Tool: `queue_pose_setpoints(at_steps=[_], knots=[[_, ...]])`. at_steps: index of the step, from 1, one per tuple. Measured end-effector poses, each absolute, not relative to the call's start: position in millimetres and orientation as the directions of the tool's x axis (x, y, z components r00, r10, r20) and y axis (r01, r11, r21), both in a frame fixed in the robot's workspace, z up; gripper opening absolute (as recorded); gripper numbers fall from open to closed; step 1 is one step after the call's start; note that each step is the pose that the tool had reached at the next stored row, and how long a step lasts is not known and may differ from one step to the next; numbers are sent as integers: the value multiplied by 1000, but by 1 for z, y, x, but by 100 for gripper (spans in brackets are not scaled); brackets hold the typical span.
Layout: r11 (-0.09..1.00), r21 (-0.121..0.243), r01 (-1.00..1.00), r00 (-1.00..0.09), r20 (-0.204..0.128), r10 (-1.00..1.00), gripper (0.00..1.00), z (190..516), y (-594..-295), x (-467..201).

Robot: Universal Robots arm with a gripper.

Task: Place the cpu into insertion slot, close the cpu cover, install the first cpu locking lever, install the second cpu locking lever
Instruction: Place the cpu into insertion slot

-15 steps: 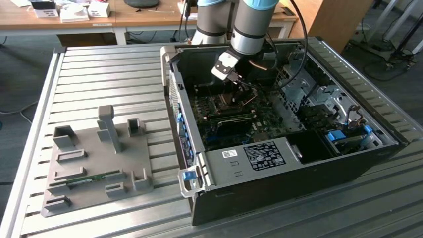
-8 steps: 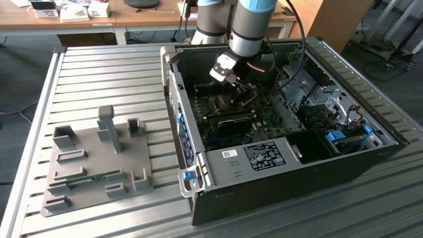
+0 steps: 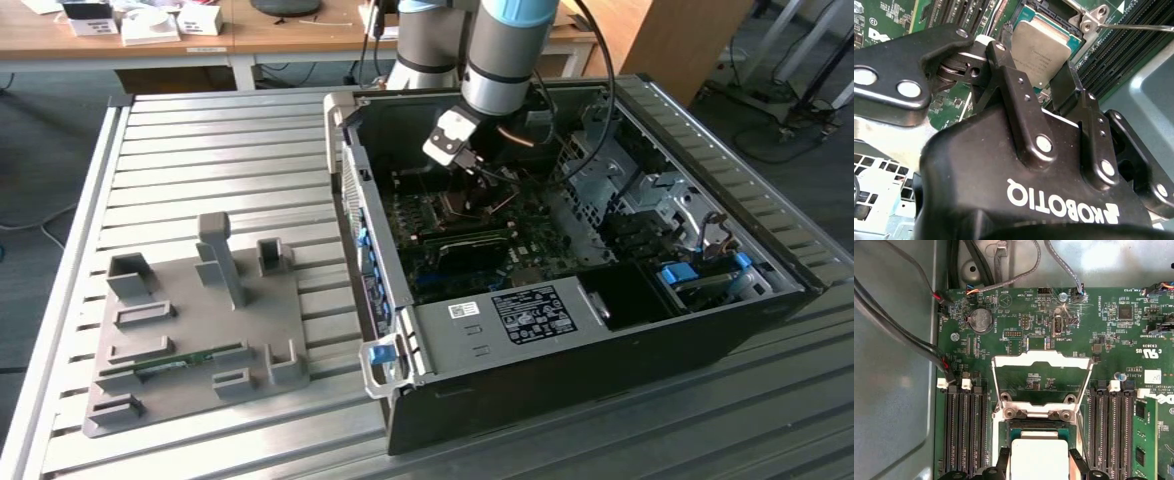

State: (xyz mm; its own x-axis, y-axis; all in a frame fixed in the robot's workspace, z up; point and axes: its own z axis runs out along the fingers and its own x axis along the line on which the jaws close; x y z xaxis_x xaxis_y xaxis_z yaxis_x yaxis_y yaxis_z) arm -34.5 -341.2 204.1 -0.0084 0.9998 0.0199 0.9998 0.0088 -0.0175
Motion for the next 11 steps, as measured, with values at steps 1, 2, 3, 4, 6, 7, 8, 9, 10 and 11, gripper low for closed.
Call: queue_pose_setpoints(at_steps=[1,2,3,4,6,7,8,9,10,11], knots=[[9,-17,1000,-8,20,1000,54,204,-341,-34],[9,-18,1000,-9,20,1000,54,203,-341,-35],[9,-18,1000,-9,22,1000,54,203,-341,-35],[9,-18,1000,-8,22,1000,54,203,-341,-35],[9,-18,1000,-8,22,1000,54,203,-341,-35],[9,-18,1000,-8,22,1000,54,202,-341,-35],[8,-18,1000,-7,21,1000,54,202,-341,-35],[1,-18,1000,-1,21,1000,54,202,-341,-35],[-9,-18,1000,10,21,1000,54,202,-341,-35],[-17,-18,1000,18,21,1000,54,202,-341,-35]])
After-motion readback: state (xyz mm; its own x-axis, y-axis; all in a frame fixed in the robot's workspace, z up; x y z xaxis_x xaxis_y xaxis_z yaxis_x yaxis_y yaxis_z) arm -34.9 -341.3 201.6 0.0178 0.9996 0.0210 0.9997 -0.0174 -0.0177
